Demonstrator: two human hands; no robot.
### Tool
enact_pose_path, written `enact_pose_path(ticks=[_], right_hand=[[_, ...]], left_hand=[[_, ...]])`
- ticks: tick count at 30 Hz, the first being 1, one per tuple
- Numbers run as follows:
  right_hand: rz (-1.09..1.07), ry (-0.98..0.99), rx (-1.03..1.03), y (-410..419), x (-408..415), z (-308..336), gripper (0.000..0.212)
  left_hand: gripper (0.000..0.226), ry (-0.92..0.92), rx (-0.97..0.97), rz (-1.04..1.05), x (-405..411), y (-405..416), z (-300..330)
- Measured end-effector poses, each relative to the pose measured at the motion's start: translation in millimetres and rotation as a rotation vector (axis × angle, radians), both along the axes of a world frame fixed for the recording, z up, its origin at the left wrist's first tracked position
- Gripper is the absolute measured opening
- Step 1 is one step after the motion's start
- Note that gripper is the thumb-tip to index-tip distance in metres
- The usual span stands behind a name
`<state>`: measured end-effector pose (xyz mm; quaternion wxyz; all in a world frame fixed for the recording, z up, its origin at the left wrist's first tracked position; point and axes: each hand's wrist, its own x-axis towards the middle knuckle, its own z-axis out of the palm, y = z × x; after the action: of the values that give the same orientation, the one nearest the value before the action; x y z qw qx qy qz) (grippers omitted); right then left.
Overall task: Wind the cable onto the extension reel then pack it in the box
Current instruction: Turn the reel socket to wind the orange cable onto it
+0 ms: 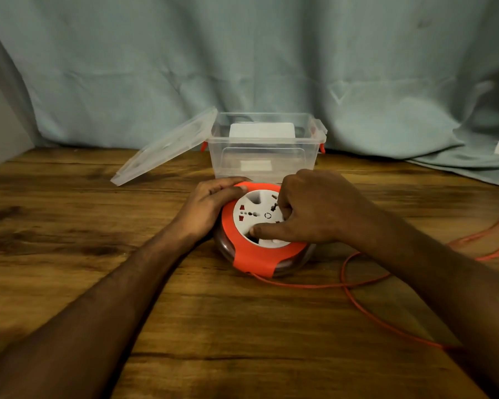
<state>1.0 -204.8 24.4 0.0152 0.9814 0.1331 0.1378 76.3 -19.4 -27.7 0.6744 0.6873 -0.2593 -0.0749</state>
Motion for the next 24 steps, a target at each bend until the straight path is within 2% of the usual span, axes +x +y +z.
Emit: enact_pose_path(ticks=[10,11,14,16,18,24], right_hand=[[0.077,0.031,0.008,-5.4,3.7,2.2,0.059],[0.093,0.029,0.022,-6.4,3.7,4.7,0.053],[0.154,0.116,0.067,-12.1,1.8,17.4,0.012],[0.184,0.254,0.088,-18.8,1.9,21.0,0.04],[0.181,0.294,0.075,-21.9,2.4,21.0,0.055],[0.144,0.195,-0.013,-28.6,5.4,18.1,0.063]], left_hand=[[0.024,-0.001,-0.011,0.005,0.8,-0.2,-0.9],[0.024,0.001,-0.014,0.005,1.4,-0.5,-1.5],[0.025,0.022,-0.027,0.005,3.2,-0.6,-3.3],[0.025,0.042,-0.03,0.012,4.0,-0.8,-3.6],[0.025,0.04,-0.021,0.016,3.2,-1.2,-2.6],[0.024,0.029,-0.014,0.01,0.7,-1.3,-1.7]])
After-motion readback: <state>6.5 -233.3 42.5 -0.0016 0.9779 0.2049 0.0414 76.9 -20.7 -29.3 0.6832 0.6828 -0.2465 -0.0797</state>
